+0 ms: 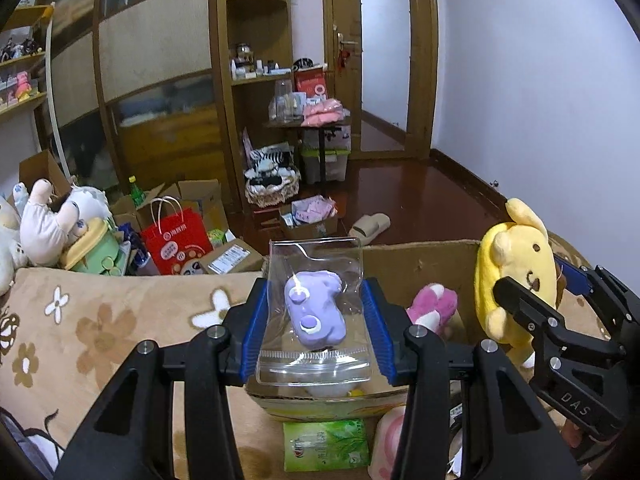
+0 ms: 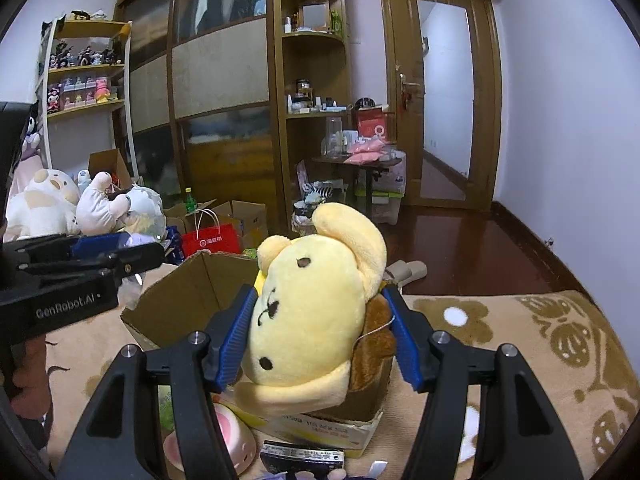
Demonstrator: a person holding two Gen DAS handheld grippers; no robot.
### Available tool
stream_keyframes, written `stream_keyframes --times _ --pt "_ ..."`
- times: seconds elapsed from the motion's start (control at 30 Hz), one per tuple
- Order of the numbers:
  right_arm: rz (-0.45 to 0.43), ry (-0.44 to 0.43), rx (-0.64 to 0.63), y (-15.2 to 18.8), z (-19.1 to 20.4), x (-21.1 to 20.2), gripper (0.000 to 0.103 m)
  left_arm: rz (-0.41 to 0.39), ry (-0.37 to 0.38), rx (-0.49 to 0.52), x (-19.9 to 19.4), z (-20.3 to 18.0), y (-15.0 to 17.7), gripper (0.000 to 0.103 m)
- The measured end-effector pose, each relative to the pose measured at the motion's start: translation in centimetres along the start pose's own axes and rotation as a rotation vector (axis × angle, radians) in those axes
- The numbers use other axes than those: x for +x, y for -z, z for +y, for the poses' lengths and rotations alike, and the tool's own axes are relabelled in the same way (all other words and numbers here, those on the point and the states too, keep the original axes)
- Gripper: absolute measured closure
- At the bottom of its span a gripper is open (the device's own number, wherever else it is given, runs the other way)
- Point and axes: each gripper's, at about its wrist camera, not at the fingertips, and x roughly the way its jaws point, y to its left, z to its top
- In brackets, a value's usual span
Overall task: Organize soft objects
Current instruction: 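Lift the bagged toy and yellow dog and carry them over the box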
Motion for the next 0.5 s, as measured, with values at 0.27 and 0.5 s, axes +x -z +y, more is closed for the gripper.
stream_keyframes --times 0.27,0.5 --pt "0.022 -0.002 0.01 0.6 -0.2 1.4 0.036 0.051 0.021 -0.004 1.8 -0.6 0.5 0.057" --pt "0.039 -0.008 0.017 1.0 -0.3 2.0 0.035 0.086 0.028 0.004 2.8 -1.0 0.9 0.057"
